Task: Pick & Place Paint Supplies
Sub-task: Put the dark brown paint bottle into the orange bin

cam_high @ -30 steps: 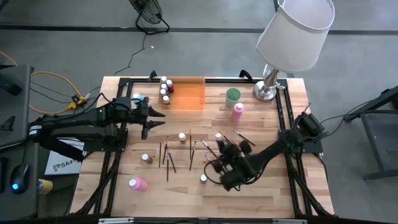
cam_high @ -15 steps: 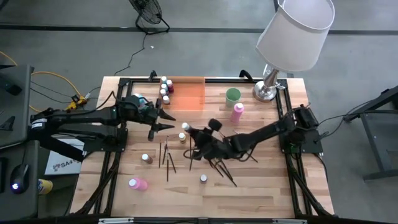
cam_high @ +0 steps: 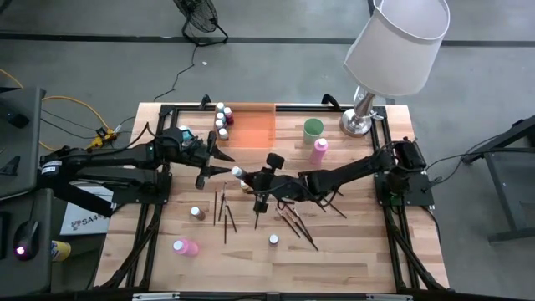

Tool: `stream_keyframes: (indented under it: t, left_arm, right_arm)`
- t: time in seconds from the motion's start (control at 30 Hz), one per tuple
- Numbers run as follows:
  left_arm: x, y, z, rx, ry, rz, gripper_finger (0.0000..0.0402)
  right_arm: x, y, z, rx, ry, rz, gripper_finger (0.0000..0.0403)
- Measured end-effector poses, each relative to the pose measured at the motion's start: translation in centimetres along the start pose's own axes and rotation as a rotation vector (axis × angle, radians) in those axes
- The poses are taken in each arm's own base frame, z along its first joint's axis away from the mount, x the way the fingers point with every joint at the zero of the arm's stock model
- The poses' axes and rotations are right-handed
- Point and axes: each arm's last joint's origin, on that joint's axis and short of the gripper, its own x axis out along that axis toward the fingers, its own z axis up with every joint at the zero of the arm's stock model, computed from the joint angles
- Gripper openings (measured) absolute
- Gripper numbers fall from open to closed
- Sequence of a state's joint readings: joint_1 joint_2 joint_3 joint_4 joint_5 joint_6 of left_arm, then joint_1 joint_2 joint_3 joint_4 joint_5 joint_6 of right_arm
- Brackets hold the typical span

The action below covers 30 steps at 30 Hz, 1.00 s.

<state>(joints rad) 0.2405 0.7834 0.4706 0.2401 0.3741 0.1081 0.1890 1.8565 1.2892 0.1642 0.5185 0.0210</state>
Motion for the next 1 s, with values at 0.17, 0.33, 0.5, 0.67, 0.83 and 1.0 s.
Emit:
stream_keyframes:
  t: [0.17, 0.33, 0.5, 0.67, 0.83, 1.0]
  left_arm:
    - [0.0, -0.1, 0.0, 0.014, -0.001, -0.04, 0.0159]
    - [0.0, -0.1, -0.3, -0.004, 0.052, -0.044, 0.0213]
    - [0.3, 0.2, 0.9, -0.012, 0.147, -0.011, 0.0242]
    - [0.9, 0.6, 2.4, 0.007, 0.211, -0.019, 0.0244]
    - [1.9, 1.1, 2.9, 0.005, 0.343, -0.034, 0.0244]
    - [2.9, 1.6, 3.5, 0.007, 0.431, -0.062, 0.0244]
  right_arm:
    - [0.4, -0.7, 0.0, 0.005, 0.004, 0.006, 0.0104]
    - [0.7, -1.1, -0.1, 0.007, 0.019, 0.042, 0.0104]
    - [0.9, -1.5, -0.2, 0.018, 0.028, 0.058, 0.0104]
    - [1.1, -1.9, -0.3, 0.037, 0.037, 0.095, 0.0104]
    - [1.2, -2.0, -0.4, 0.036, 0.049, 0.099, 0.0104]
    - [1.2, -2.0, -0.6, 0.031, 0.068, 0.119, 0.0104]
